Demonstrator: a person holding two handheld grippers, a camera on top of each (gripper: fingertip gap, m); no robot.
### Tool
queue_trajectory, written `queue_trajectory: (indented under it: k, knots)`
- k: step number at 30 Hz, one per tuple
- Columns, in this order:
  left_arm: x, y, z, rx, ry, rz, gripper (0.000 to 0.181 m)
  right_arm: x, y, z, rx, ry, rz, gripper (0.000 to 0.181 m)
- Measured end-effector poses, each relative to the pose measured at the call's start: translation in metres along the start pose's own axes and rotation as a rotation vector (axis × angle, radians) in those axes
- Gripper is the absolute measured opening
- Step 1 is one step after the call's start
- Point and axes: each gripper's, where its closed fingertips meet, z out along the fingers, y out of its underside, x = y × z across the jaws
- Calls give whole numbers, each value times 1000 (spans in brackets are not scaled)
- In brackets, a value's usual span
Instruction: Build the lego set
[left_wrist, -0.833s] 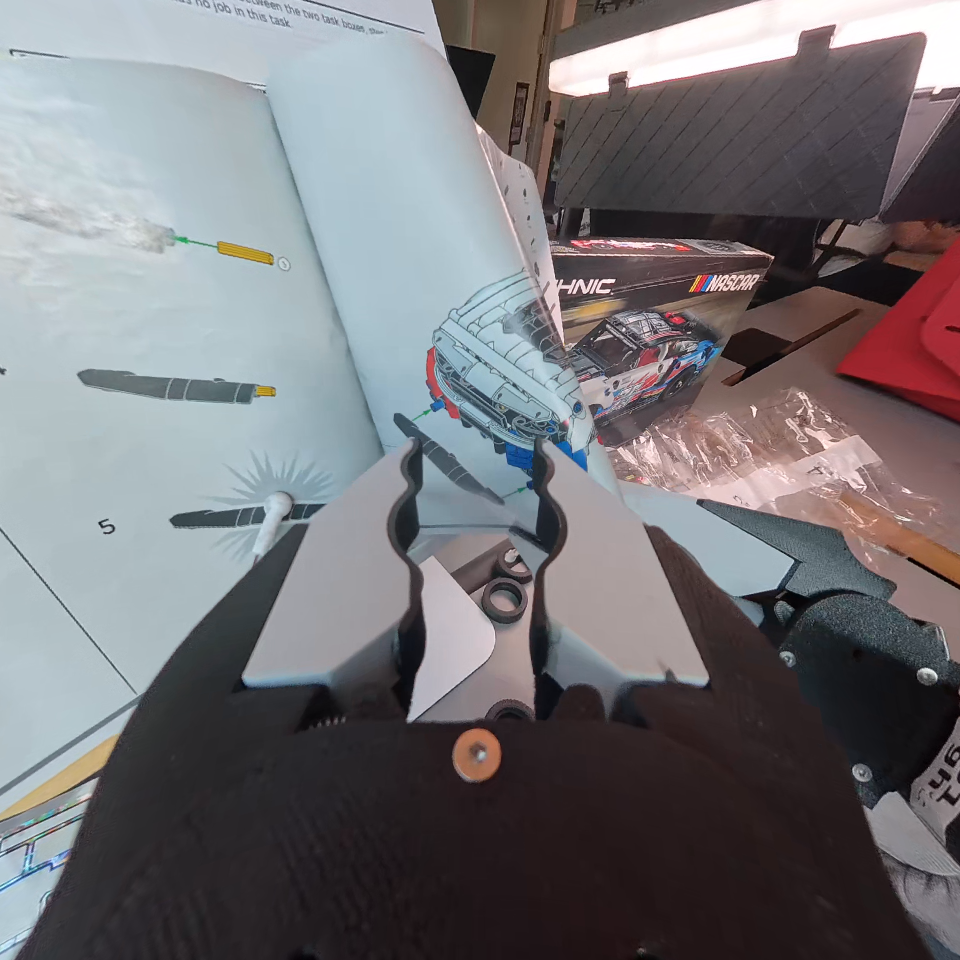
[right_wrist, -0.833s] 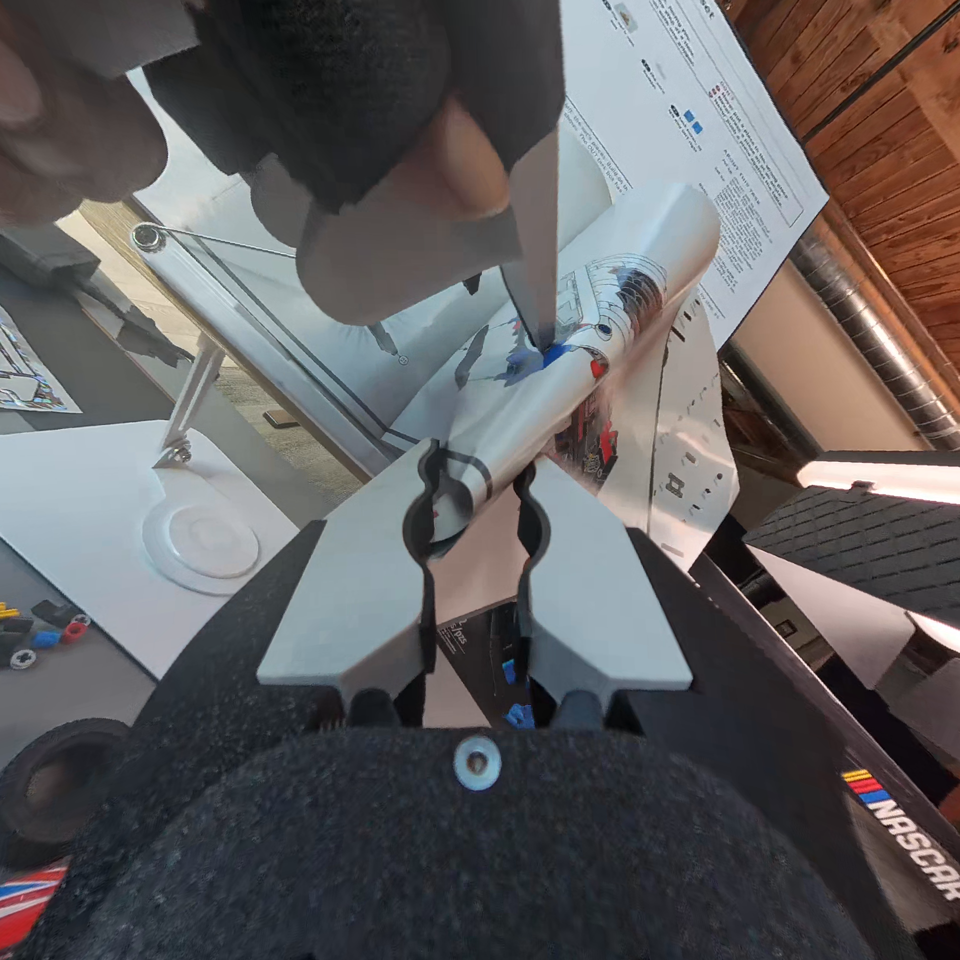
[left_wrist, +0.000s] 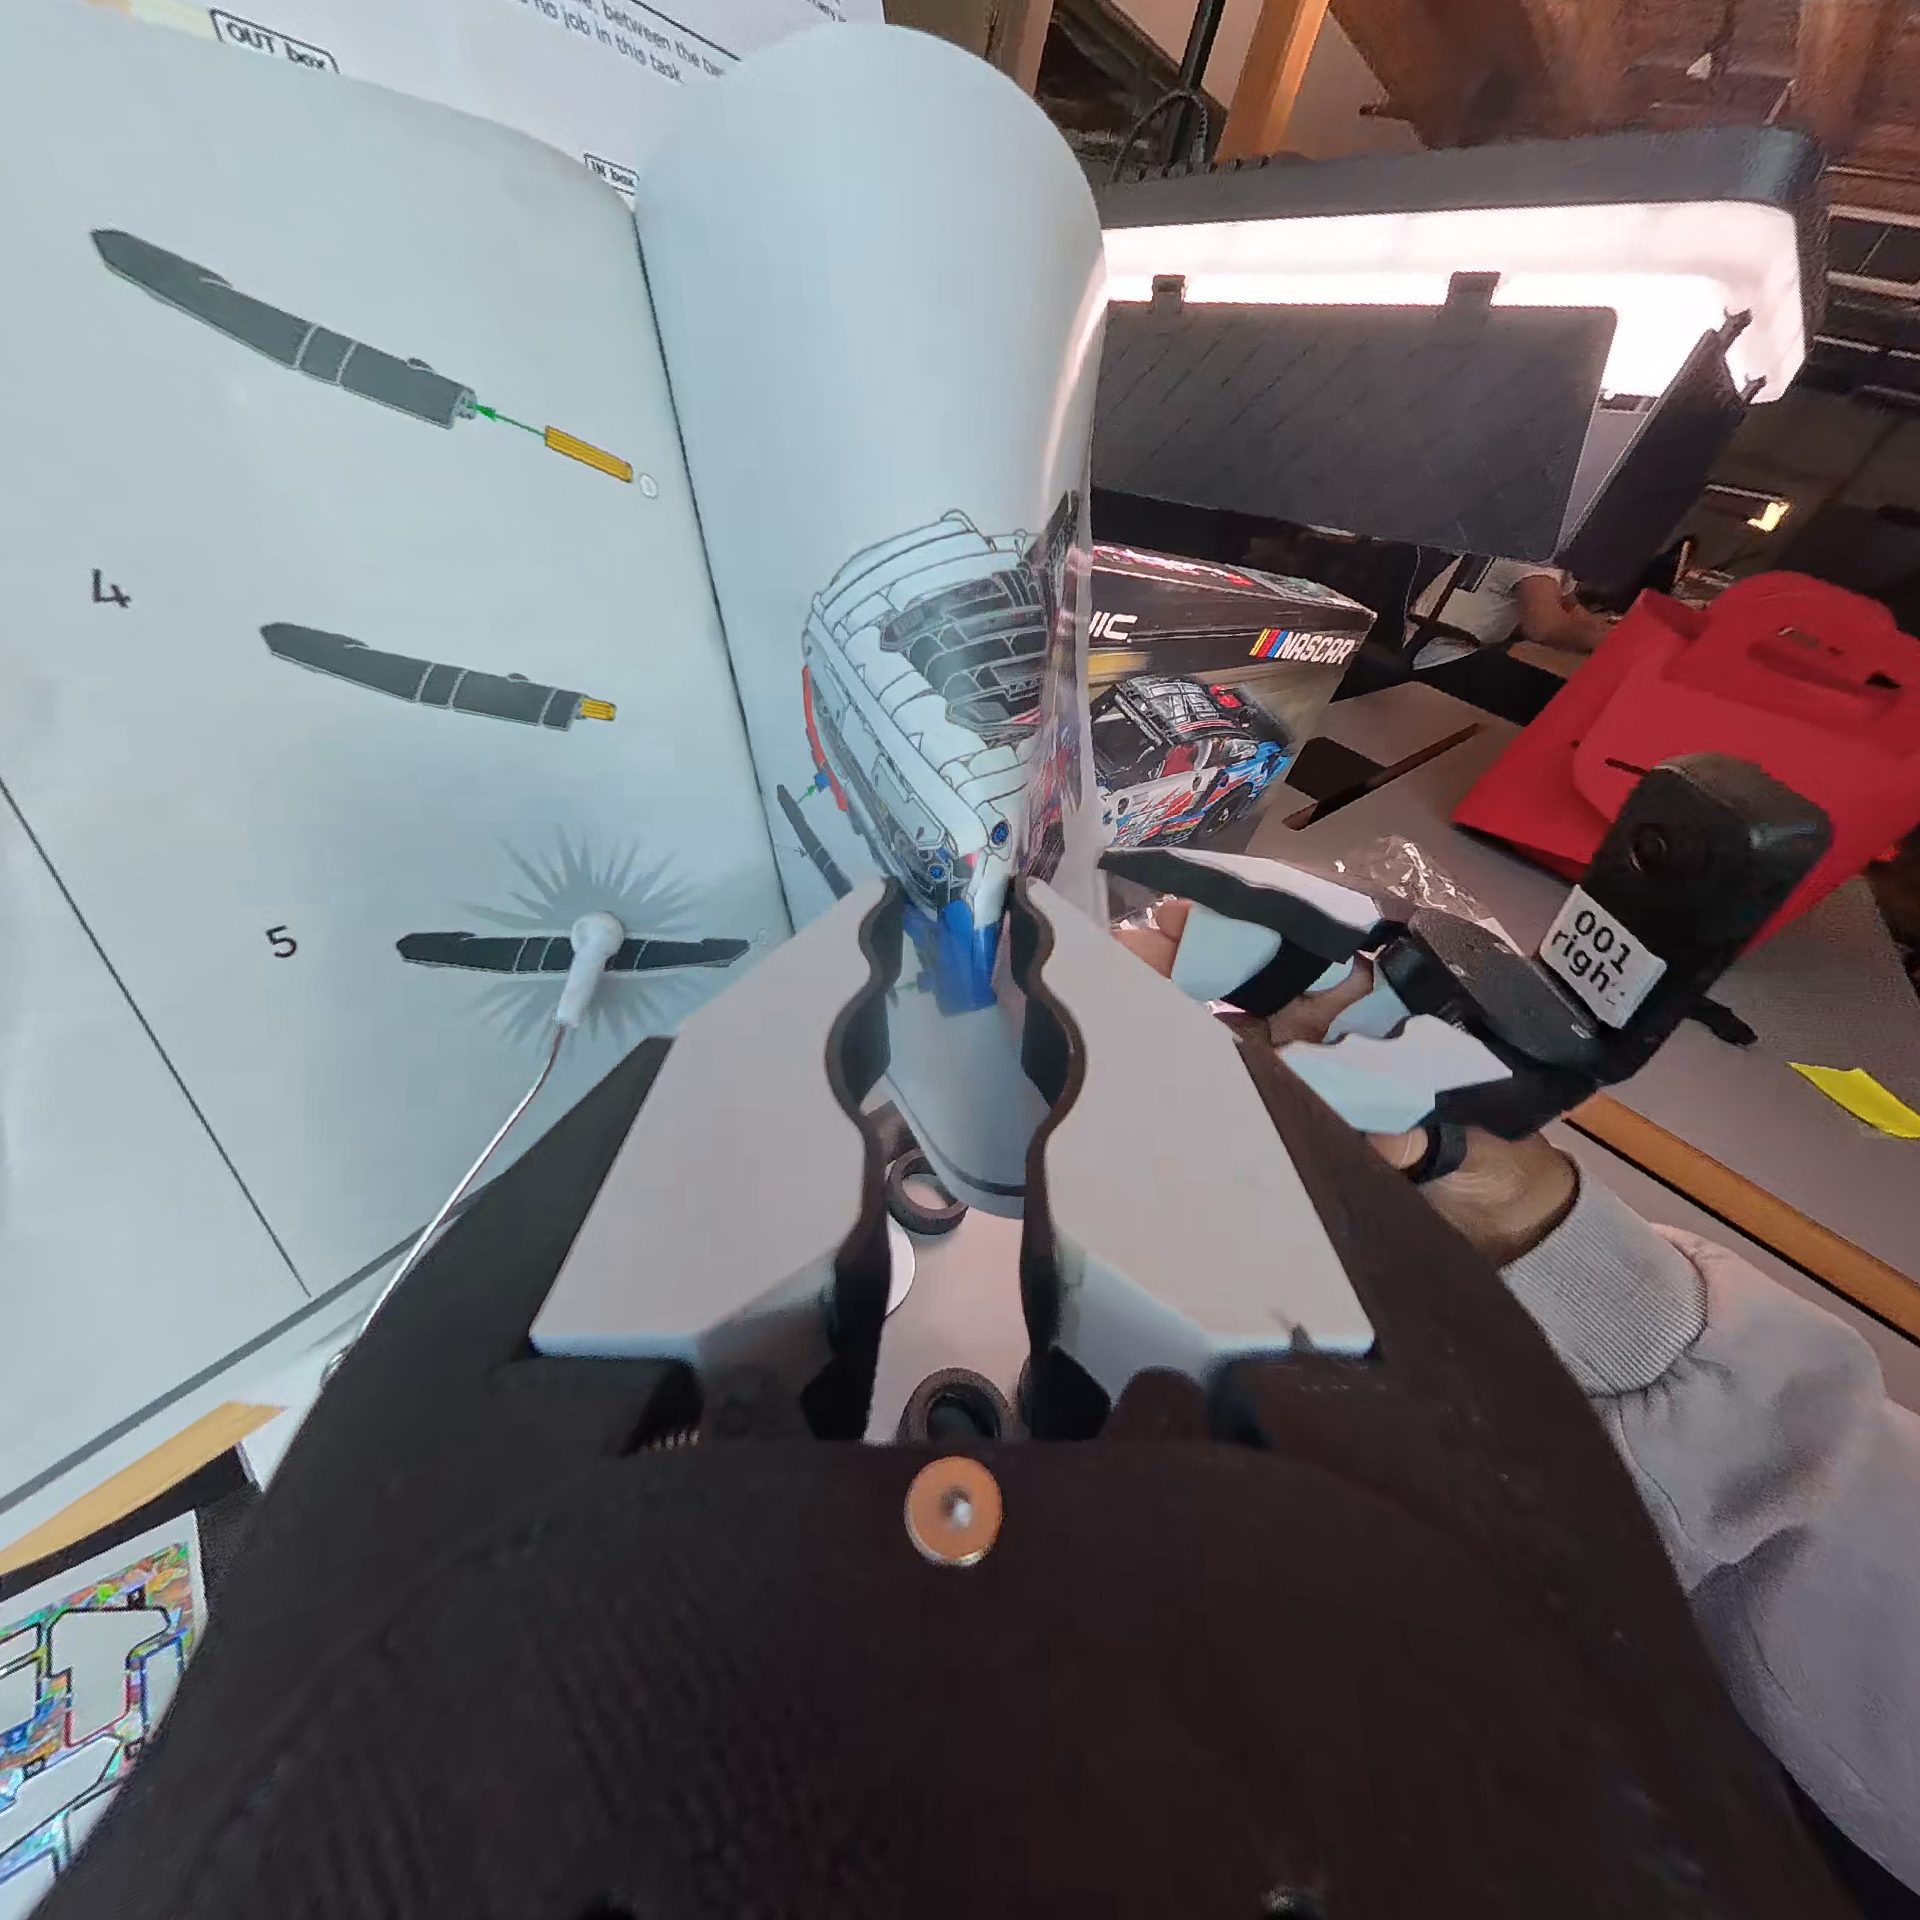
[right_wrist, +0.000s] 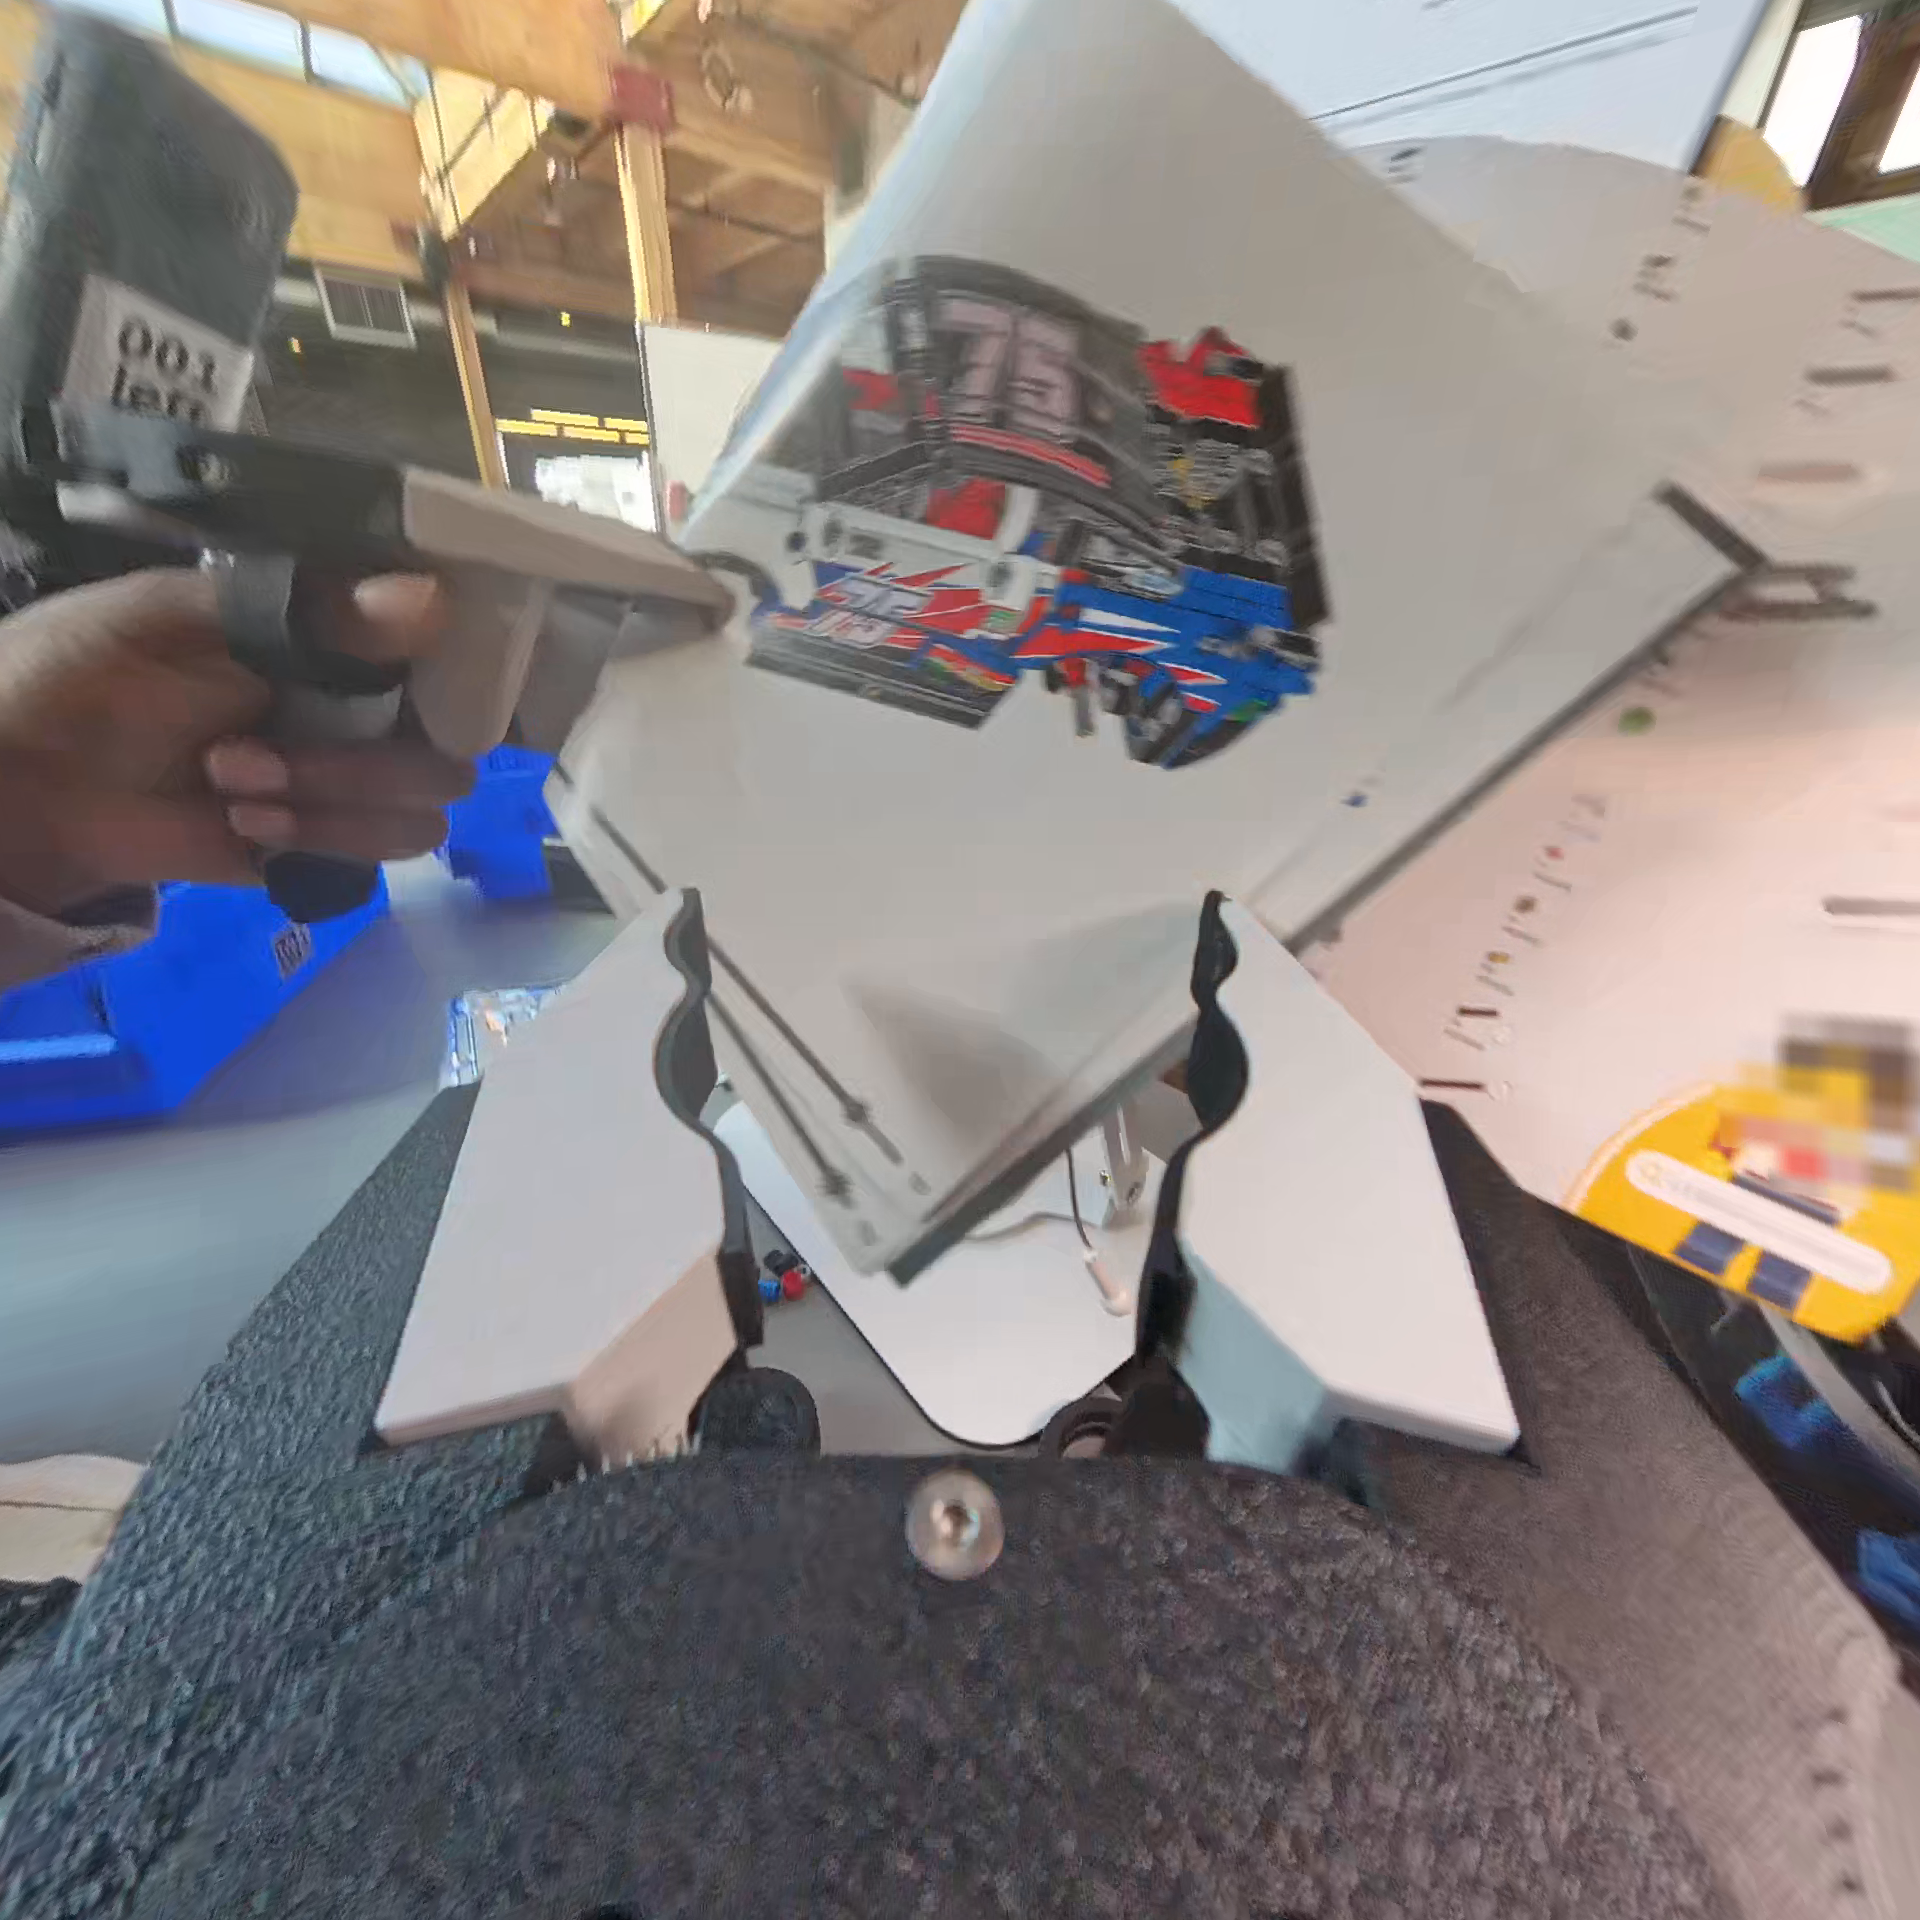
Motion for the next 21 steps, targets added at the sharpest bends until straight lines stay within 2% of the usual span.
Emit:
queue_trajectory:
  k: [2,5,7,9,13,14,17,18,21]
  knots:
    - [-2,-1,-3,12,19,-24,17,21,1,-12,28,9,120,90]
    - [-1,0,-4,27,48,-52,18,32,8,-19,69,-53,342,79]
    - [0,-1,-4,39,72,-69,18,28,2,-22,137,-160,493,50]
    - [-1,-1,-6,48,93,-94,18,16,-6,-27,184,-295,552,3]
    - [-3,-11,-16,106,173,-170,8,21,-21,-38,261,-313,563,0]
    - [-8,-15,-20,129,180,-199,1,27,-22,-39,272,-286,565,0]
    - [-30,-16,-30,137,135,-258,0,49,-23,-47,312,-196,601,0]
    - [-29,-16,-33,127,133,-249,5,51,-24,-49,321,-197,607,0]
    - [-8,-11,-34,83,75,-80,38,41,-29,-47,312,-242,575,0]
